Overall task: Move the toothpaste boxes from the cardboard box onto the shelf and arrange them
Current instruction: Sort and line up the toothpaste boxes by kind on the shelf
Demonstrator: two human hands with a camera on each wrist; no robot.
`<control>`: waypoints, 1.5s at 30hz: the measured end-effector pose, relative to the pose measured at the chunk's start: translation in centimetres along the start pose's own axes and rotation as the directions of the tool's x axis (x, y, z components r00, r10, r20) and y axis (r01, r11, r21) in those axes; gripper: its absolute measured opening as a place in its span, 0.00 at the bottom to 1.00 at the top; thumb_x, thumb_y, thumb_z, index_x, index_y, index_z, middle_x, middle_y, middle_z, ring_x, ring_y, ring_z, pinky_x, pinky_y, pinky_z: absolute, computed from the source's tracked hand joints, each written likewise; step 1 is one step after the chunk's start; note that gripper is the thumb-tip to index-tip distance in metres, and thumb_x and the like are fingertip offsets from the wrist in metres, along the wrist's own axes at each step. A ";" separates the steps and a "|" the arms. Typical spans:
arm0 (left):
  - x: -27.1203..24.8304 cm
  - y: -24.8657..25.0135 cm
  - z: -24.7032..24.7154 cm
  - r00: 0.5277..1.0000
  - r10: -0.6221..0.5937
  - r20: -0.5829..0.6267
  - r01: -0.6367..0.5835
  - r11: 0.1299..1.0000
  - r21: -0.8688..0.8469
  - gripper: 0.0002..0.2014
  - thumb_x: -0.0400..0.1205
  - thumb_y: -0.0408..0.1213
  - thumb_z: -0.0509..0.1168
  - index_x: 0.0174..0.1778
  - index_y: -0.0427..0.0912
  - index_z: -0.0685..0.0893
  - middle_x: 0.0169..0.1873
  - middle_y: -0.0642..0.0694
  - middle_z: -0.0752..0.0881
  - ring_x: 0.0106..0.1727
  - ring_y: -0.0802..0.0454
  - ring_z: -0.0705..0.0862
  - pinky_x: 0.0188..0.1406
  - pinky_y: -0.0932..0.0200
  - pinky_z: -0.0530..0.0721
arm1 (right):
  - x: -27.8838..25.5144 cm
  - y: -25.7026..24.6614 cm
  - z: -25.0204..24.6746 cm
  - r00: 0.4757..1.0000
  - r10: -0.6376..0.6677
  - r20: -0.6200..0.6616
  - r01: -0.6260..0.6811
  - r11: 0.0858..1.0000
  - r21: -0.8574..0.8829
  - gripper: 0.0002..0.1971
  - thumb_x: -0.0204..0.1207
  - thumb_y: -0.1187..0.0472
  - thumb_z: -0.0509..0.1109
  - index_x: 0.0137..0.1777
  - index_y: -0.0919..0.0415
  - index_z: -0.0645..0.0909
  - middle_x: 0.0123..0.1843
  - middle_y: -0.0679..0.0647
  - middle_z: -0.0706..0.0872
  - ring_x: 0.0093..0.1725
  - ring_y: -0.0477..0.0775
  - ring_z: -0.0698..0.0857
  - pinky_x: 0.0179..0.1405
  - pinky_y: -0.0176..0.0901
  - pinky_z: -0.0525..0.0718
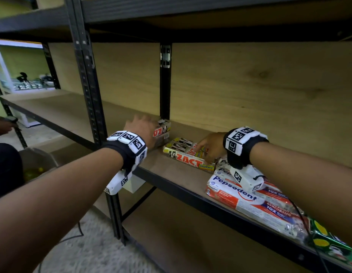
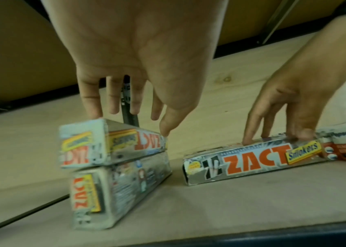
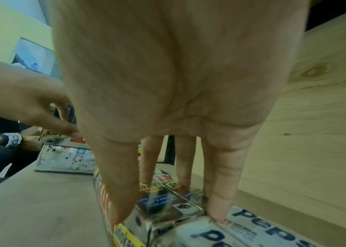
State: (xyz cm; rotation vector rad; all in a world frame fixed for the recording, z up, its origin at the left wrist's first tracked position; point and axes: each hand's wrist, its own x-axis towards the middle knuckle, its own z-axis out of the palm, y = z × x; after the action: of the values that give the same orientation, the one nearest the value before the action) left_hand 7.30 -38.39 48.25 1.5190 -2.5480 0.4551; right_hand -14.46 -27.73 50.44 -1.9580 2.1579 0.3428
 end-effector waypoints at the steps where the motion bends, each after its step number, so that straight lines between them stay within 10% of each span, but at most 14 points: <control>1: -0.3 -0.8 -0.1 0.999 -0.034 -0.003 0.034 0.999 -0.012 0.29 0.78 0.51 0.67 0.76 0.58 0.71 0.70 0.42 0.74 0.69 0.38 0.73 0.62 0.40 0.78 | -0.1 -0.1 0.0 1.000 -0.004 -0.001 0.004 1.000 -0.017 0.30 0.73 0.54 0.77 0.76 0.40 0.76 0.65 0.44 0.79 0.55 0.48 0.80 0.50 0.39 0.76; 13: -1.3 -4.7 0.3 0.962 -0.249 0.115 0.274 0.859 -0.433 0.23 0.78 0.51 0.72 0.70 0.60 0.81 0.59 0.44 0.87 0.49 0.43 0.87 0.39 0.58 0.85 | 0.0 -0.3 0.6 1.000 0.008 -0.028 -0.008 1.000 -0.015 0.28 0.74 0.57 0.76 0.74 0.43 0.77 0.63 0.43 0.79 0.62 0.52 0.82 0.58 0.41 0.81; 16: -1.7 -4.7 0.3 0.956 -0.275 0.102 0.279 0.741 -0.611 0.22 0.79 0.51 0.71 0.70 0.57 0.82 0.62 0.44 0.86 0.54 0.45 0.87 0.49 0.56 0.86 | -0.4 -0.2 0.9 0.998 0.003 -0.062 -0.003 1.000 -0.005 0.25 0.76 0.51 0.73 0.74 0.38 0.76 0.71 0.45 0.80 0.66 0.52 0.81 0.60 0.40 0.78; 20: -2.8 -3.2 -0.1 0.961 -0.232 0.151 0.201 0.208 -0.957 0.22 0.80 0.43 0.73 0.71 0.49 0.82 0.55 0.44 0.89 0.42 0.46 0.88 0.51 0.50 0.89 | -1.6 -0.7 0.9 0.986 -0.052 -0.158 0.076 0.986 0.151 0.26 0.83 0.43 0.65 0.81 0.39 0.68 0.81 0.48 0.73 0.74 0.53 0.77 0.63 0.38 0.72; 24: -3.7 -0.6 -1.2 0.979 -0.104 0.176 0.146 -0.250 -0.957 0.24 0.80 0.40 0.72 0.73 0.44 0.78 0.56 0.41 0.89 0.51 0.40 0.90 0.51 0.51 0.90 | -2.8 -1.9 0.0 0.933 -0.066 -0.354 0.234 0.858 0.456 0.30 0.83 0.39 0.62 0.84 0.37 0.60 0.82 0.51 0.71 0.76 0.55 0.76 0.68 0.43 0.75; 28: -4.5 2.4 -2.7 0.990 0.021 0.140 0.130 -0.531 -0.838 0.20 0.85 0.37 0.65 0.74 0.43 0.76 0.62 0.34 0.86 0.58 0.36 0.88 0.57 0.46 0.88 | -3.8 -3.3 -0.8 0.883 0.005 -0.470 0.375 0.596 0.710 0.31 0.80 0.36 0.66 0.81 0.26 0.58 0.66 0.48 0.83 0.56 0.53 0.88 0.54 0.53 0.91; 37: -5.6 5.6 -3.7 0.979 0.148 0.142 0.199 -0.515 -0.834 0.23 0.83 0.34 0.68 0.75 0.51 0.76 0.63 0.40 0.87 0.63 0.39 0.86 0.61 0.30 0.82 | -5.0 -4.1 -0.8 0.837 0.113 -0.535 0.469 0.355 0.809 0.37 0.79 0.53 0.74 0.81 0.29 0.61 0.60 0.53 0.89 0.48 0.54 0.93 0.48 0.58 0.92; 45: -5.1 3.2 -3.4 0.993 -0.056 0.103 0.039 -0.668 -0.743 0.44 0.73 0.22 0.74 0.81 0.51 0.61 0.64 0.33 0.85 0.59 0.38 0.88 0.54 0.44 0.89 | -6.9 -2.5 -0.7 0.893 0.024 -0.449 0.369 0.534 0.761 0.28 0.76 0.62 0.77 0.72 0.36 0.79 0.50 0.50 0.89 0.47 0.55 0.91 0.49 0.52 0.92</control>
State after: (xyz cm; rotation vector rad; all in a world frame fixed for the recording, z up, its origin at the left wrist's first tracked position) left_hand 6.81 -31.57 49.43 0.4606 -1.0945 -1.7210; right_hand -11.27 -21.65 53.13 -1.6622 1.7092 -1.0693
